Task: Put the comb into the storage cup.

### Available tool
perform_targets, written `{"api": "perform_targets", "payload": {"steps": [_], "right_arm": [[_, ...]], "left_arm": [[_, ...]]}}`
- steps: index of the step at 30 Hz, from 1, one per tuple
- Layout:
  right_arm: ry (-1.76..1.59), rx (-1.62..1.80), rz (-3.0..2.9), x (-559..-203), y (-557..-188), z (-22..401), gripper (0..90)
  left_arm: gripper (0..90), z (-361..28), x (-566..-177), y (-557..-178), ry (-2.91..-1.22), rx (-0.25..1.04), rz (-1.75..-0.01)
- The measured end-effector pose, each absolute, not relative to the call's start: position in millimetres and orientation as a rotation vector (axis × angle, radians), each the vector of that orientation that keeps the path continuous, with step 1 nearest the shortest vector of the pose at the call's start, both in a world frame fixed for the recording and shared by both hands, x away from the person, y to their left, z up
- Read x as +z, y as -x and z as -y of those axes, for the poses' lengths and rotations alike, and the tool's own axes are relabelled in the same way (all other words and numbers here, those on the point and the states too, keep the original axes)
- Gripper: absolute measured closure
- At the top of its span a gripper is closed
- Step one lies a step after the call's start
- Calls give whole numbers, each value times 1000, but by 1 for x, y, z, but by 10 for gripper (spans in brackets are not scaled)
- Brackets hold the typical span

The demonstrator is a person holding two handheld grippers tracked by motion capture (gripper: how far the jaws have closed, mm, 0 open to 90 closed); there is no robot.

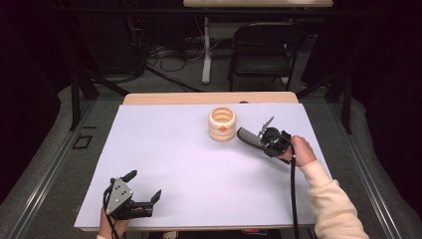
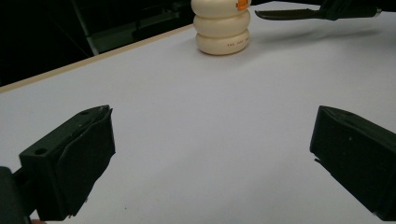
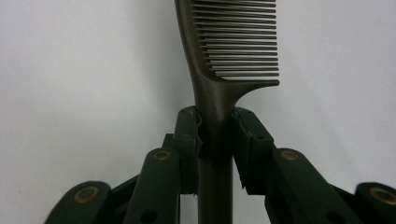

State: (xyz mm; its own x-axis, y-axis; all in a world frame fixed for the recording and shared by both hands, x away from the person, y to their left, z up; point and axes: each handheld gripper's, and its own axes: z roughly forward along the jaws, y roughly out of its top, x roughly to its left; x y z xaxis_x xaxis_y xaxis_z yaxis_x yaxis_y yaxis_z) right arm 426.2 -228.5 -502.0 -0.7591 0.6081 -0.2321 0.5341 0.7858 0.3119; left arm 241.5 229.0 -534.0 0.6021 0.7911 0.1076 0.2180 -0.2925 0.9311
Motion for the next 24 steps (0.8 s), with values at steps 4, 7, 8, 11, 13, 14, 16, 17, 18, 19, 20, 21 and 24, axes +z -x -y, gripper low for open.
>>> {"api": "perform_targets", "payload": {"steps": [4,7,8,11,13,14,16,17,18,19,20,21,24], "right_arm": [[-885,388,-2635,-498,-424,234,725],[-901,400,-2637,-495,-423,235,725],[-900,441,-2633,-495,-423,238,725],[-929,454,-2632,-493,-421,238,726],[-909,483,-2621,-492,-420,240,725],[-933,515,-2607,-492,-418,239,725],[-906,538,-2610,-490,-418,241,725],[-908,559,-2595,-490,-417,241,725],[-906,560,-2603,-489,-416,242,725],[-905,594,-2591,-489,-414,242,725],[-905,594,-2591,-489,-414,242,725],[-908,586,-2591,-488,-413,243,725],[-911,638,-2573,-488,-410,244,725]], "left_arm": [[2,-229,-534,-241,-1817,710,-817],[2,-229,-534,-242,-1818,706,-821],[2,-229,-534,-242,-1821,706,-822],[2,-229,-534,-241,-1812,711,-813],[2,-229,-534,-241,-1817,711,-817],[2,-229,-534,-241,-1815,710,-820],[2,-229,-534,-241,-1815,713,-818],[2,-229,-534,-241,-1815,712,-819],[2,-229,-534,-241,-1817,713,-818],[2,-230,-534,-241,-1814,715,-820],[2,-230,-534,-241,-1814,715,-820],[2,-230,-534,-241,-1807,716,-821],[2,-230,-534,-241,-1812,717,-825]]}}
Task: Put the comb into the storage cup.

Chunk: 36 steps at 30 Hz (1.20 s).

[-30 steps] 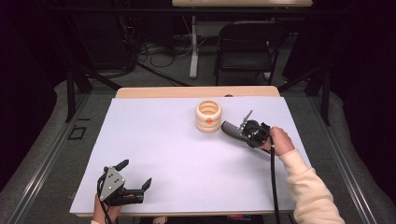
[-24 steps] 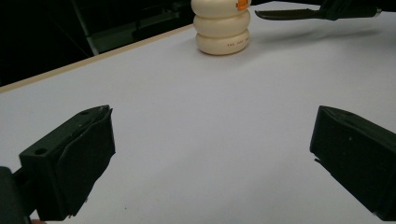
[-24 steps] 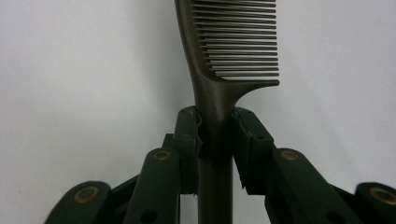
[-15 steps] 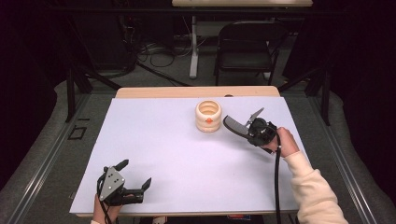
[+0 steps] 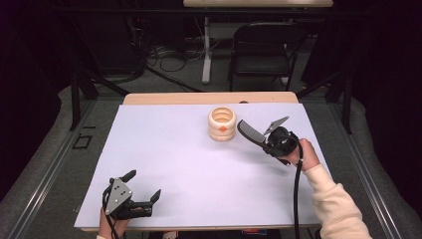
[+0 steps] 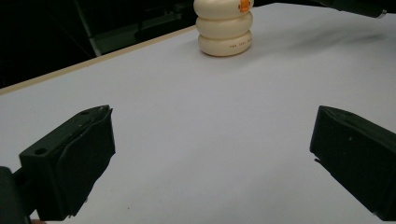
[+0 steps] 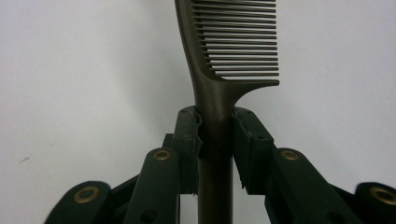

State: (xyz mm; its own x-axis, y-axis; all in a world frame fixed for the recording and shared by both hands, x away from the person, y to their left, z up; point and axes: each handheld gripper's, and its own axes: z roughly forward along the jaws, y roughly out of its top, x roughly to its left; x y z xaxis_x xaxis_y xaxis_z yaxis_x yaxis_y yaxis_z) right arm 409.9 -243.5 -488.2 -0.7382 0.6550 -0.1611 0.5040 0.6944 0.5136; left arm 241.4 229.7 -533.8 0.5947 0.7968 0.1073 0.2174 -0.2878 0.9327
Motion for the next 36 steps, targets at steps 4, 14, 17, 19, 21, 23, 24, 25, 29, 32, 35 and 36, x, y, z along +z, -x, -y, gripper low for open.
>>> {"api": "perform_targets", "payload": {"steps": [4,14,17,19,21,23,24,25,29,32,35,36], "right_arm": [[-914,667,-2557,-488,-411,244,725],[-918,755,-2525,-487,-409,241,725],[-926,775,-2513,-487,-409,240,725],[-918,789,-2509,-487,-409,239,725],[-921,800,-2504,-487,-409,238,726],[-917,806,-2498,-486,-408,237,725],[-916,815,-2493,-486,-408,237,725],[-914,822,-2488,-486,-408,237,725],[-907,855,-2471,-486,-409,236,725],[-905,878,-2457,-485,-409,235,725],[-900,897,-2440,-484,-408,234,725],[-897,901,-2433,-484,-408,234,725]], "left_arm": [[2,-229,-534,-241,-1814,717,-820],[2,-230,-533,-242,-1811,721,-819],[2,-230,-533,-242,-1813,723,-819],[2,-230,-533,-242,-1813,724,-820],[2,-230,-533,-242,-1814,726,-819],[2,-230,-533,-241,-1813,726,-819],[2,-230,-533,-241,-1810,727,-818],[2,-230,-533,-242,-1811,727,-819],[2,-230,-533,-242,-1813,725,-825],[2,-230,-533,-242,-1813,726,-822],[2,-230,-533,-241,-1814,727,-819],[2,-230,-533,-242,-1814,726,-820]]}}
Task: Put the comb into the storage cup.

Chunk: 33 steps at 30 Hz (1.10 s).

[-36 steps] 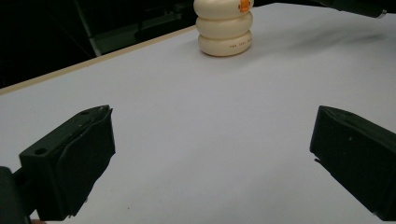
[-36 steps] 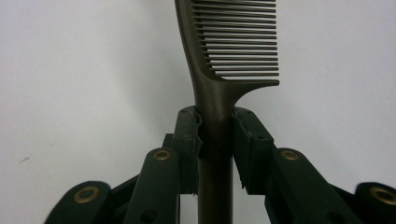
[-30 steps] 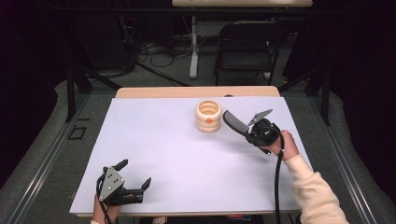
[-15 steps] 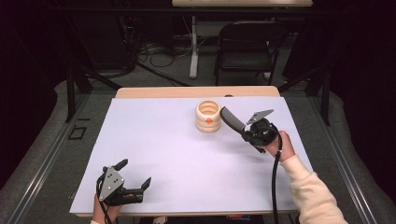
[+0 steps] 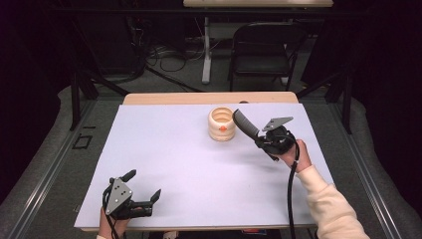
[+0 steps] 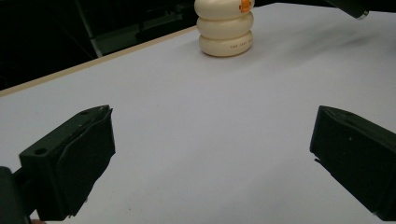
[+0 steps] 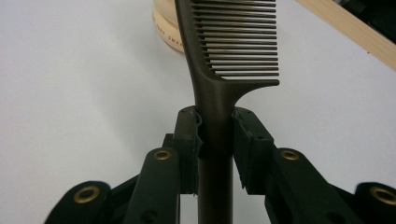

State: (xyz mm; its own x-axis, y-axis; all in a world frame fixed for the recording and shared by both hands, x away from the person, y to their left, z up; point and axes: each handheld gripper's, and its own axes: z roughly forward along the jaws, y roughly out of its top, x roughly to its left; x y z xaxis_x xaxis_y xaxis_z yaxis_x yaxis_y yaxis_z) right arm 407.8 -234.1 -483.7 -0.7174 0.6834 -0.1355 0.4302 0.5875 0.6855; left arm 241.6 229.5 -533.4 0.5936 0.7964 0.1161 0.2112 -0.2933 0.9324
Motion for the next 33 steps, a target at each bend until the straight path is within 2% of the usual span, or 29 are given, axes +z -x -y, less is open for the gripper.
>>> {"api": "perform_targets", "payload": {"steps": [33], "right_arm": [[-862,1043,-2331,-474,-411,228,725]], "left_arm": [[2,-229,-534,-242,-1815,728,-824]]}}
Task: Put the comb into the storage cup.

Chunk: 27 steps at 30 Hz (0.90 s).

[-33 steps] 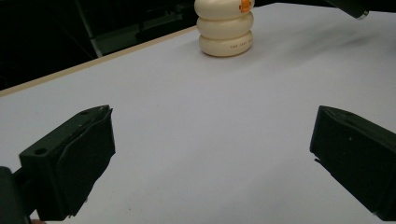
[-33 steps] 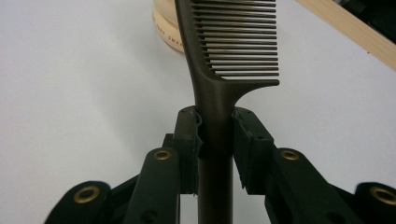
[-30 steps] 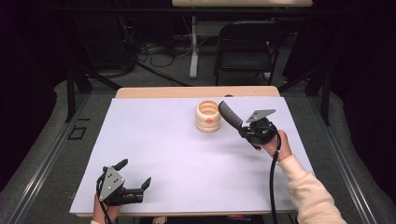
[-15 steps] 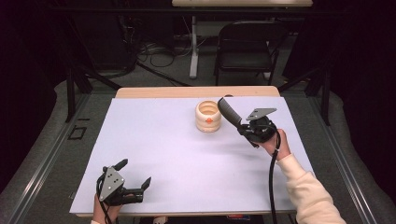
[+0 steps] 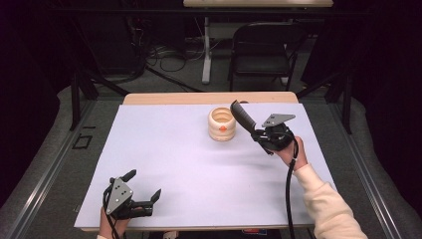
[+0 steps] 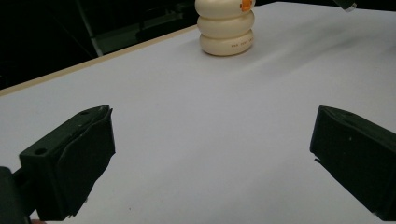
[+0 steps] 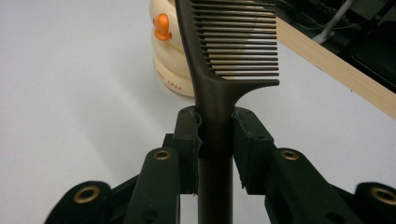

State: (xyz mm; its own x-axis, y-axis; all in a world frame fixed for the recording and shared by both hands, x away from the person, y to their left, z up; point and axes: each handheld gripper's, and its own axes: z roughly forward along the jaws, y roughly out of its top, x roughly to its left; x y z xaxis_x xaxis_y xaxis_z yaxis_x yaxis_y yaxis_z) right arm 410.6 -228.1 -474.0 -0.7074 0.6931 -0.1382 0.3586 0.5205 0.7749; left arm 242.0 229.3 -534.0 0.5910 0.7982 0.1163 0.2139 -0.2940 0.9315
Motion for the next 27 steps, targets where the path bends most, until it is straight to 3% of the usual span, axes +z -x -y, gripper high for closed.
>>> {"api": "perform_targets", "payload": {"steps": [27], "right_arm": [[-849,1103,-2301,-473,-413,223,725]], "left_arm": [[0,-229,-534,-242,-1815,726,-827]]}}
